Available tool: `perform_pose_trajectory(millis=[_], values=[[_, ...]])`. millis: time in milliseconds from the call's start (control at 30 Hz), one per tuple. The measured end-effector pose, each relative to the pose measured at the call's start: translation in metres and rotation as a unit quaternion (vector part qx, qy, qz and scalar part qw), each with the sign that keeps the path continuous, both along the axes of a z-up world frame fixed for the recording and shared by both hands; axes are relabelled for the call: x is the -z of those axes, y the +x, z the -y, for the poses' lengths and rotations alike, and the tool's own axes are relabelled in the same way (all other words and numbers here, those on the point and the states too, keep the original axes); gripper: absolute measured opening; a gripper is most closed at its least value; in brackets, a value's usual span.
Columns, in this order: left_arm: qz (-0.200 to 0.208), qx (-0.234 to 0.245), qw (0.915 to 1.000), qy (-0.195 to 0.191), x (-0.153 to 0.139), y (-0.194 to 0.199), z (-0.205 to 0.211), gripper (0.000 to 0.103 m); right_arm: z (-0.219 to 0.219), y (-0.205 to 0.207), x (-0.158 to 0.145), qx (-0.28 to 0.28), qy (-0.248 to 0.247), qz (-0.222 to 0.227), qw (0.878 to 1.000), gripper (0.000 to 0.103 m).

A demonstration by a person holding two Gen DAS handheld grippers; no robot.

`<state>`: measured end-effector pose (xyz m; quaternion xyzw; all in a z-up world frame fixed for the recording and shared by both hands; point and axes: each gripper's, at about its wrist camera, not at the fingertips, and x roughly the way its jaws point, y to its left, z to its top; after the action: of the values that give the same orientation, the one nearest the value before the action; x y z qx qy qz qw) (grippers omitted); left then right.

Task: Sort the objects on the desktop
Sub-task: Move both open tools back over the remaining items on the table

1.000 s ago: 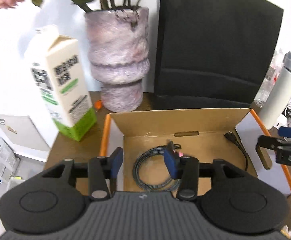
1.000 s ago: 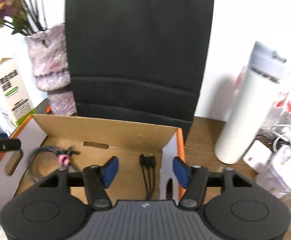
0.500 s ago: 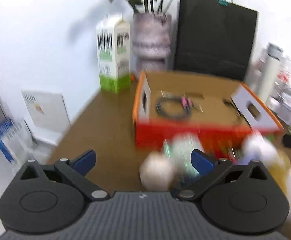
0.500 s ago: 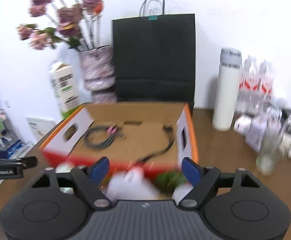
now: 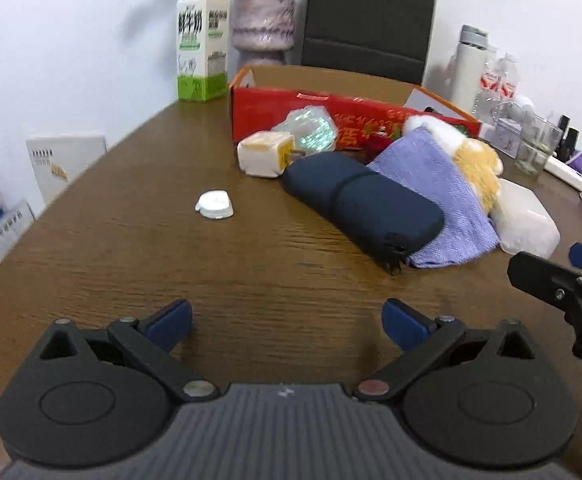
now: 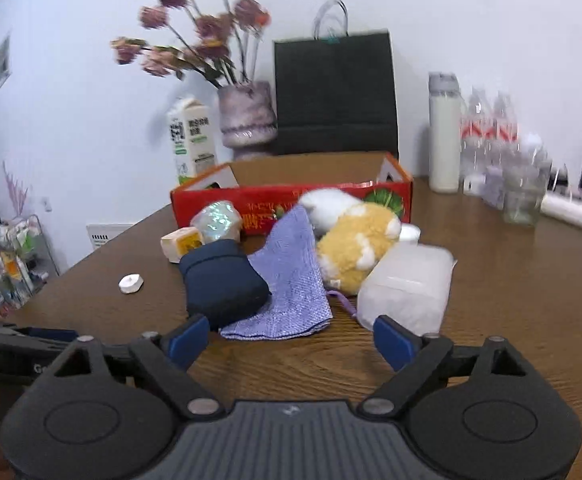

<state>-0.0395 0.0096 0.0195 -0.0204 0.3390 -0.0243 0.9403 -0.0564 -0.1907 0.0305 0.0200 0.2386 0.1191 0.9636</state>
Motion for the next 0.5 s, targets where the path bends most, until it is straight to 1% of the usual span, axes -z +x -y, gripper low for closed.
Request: perform_pose_trajectory(millis=[67, 133, 200, 233, 333, 500], values=[[0.003, 0.016, 0.9998, 0.007, 0.000, 0.000, 0.003, 0.103, 0.002, -0.010, 0.000, 0.013, -0.011, 0.013, 1.000, 0.098], [-0.020, 0.020, 0.9995, 0.017, 0.004, 0.006, 0.005, 0.103, 0.006, -0.020, 0.002, 0.032, -0.016, 0.039, 0.999, 0.099], [-0.026, 0.026, 0.9988, 0.031, 0.005, 0.009, 0.009, 0.103, 0.005, -0.028, 0.003, 0.051, -0.024, 0.064, 0.996, 0.103], [-0.025, 0.027, 0.9988, 0.034, 0.006, 0.009, 0.010, 0.103, 0.006, -0.030, 0.003, 0.059, -0.029, 0.071, 0.995, 0.103], [-0.022, 0.032, 0.9986, 0.037, 0.008, 0.007, 0.013, 0.103, 0.007, -0.026, 0.004, 0.061, -0.036, 0.061, 0.996, 0.103], [-0.019, 0.041, 0.9981, 0.042, 0.009, 0.006, 0.016, 0.103, 0.013, -0.007, 0.010, 0.062, -0.022, 0.001, 0.998, 0.103]])
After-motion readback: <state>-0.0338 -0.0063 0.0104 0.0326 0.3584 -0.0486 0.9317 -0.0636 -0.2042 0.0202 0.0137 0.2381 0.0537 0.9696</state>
